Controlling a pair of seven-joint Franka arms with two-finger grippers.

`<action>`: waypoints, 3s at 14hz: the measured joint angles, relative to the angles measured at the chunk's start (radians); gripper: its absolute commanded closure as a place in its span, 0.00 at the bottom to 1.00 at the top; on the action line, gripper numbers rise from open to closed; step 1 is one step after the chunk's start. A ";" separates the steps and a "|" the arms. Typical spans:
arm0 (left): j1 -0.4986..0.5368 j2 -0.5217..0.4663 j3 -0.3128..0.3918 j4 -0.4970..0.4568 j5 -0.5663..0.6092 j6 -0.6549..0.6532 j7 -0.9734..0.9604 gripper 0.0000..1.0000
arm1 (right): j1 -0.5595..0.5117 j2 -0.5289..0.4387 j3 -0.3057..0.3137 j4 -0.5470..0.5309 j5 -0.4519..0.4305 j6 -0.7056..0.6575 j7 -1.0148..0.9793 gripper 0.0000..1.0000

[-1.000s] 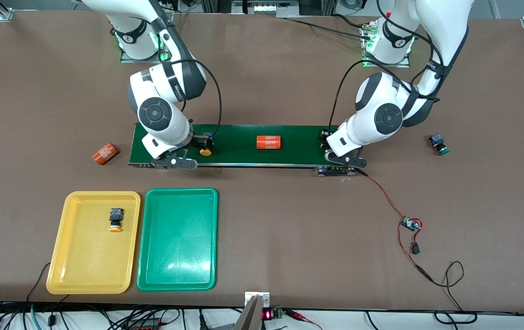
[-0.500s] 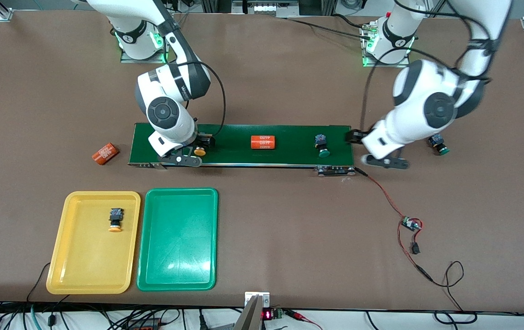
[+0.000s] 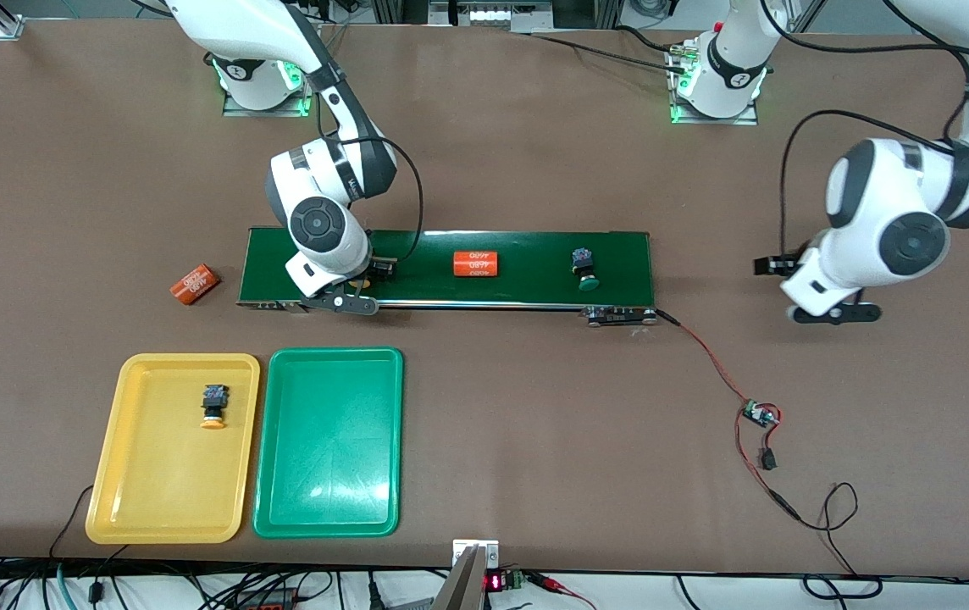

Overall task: Sort buttons by color to trays
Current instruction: 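Put the yellow button in the tray while the left gripper grasps another button, then release the yellow button while the left gripper sets green on belt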

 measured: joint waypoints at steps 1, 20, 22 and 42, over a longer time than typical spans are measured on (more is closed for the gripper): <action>0.005 0.011 0.026 -0.016 0.000 0.000 0.003 0.00 | -0.009 -0.007 -0.006 0.007 0.000 -0.016 0.000 0.82; 0.046 0.067 0.188 -0.332 -0.112 0.554 0.198 0.52 | -0.493 0.262 -0.027 0.485 -0.137 -0.027 -0.610 0.83; 0.047 0.069 0.188 -0.332 -0.120 0.555 0.198 0.68 | -0.504 0.300 -0.027 0.488 -0.139 0.000 -0.681 0.82; -0.070 0.024 -0.252 0.087 -0.396 -0.027 -0.019 0.80 | -0.540 0.366 -0.020 0.512 -0.152 0.158 -0.804 0.00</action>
